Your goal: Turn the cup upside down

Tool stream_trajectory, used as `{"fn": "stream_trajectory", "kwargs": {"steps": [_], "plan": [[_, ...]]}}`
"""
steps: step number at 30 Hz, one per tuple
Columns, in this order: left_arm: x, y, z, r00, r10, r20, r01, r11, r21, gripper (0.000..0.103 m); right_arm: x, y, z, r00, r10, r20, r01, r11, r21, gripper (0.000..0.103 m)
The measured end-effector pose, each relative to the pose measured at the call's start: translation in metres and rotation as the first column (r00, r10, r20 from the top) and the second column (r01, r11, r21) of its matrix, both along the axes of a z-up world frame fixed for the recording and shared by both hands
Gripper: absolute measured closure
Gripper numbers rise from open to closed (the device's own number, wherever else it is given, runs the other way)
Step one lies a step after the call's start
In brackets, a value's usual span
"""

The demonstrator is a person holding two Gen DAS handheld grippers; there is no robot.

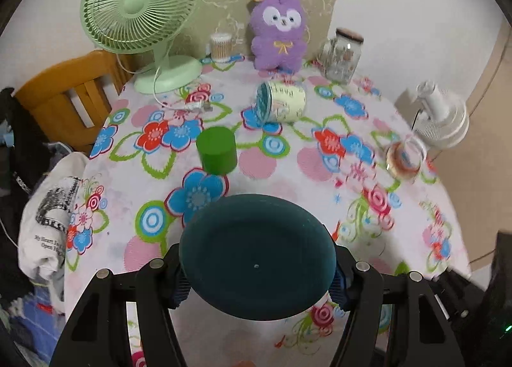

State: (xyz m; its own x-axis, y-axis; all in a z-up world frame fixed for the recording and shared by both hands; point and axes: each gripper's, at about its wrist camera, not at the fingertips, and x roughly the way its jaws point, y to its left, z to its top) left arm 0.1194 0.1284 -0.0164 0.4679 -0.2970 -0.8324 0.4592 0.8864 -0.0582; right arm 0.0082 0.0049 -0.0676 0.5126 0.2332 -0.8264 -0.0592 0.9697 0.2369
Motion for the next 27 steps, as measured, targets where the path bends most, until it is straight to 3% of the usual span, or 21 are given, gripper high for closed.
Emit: {"fn": "stream_trajectory", "kwargs": {"steps": [6, 8, 10, 27], "plan": [[-0.004, -0.01, -0.018, 1.0, -0.014, -0.009, 0.015, 0.997, 0.078, 0.032, -0.002, 0.0, -0.001, 1.0, 0.003, -0.002, -0.003, 1.0, -0.009, 0.01], [-0.004, -0.012, -0.02, 1.0, -0.017, -0.006, 0.018, 0.996, 0.091, 0.015, -0.003, 0.0, 0.0, 1.0, 0.004, 0.001, -0.003, 1.0, -0.01, 0.01], [-0.006, -0.014, -0.019, 1.0, -0.012, 0.012, 0.011, 0.995, 0.099, 0.01, -0.003, 0.0, 0.0, 1.0, 0.001, 0.002, -0.001, 1.0, -0.01, 0.01], [-0.01, -0.002, -0.011, 1.0, 0.013, 0.017, -0.014, 0.998, 0.06, 0.007, 0.003, 0.006, 0.008, 1.0, -0.001, 0.025, 0.002, 0.999, -0.034, 0.01]]}}
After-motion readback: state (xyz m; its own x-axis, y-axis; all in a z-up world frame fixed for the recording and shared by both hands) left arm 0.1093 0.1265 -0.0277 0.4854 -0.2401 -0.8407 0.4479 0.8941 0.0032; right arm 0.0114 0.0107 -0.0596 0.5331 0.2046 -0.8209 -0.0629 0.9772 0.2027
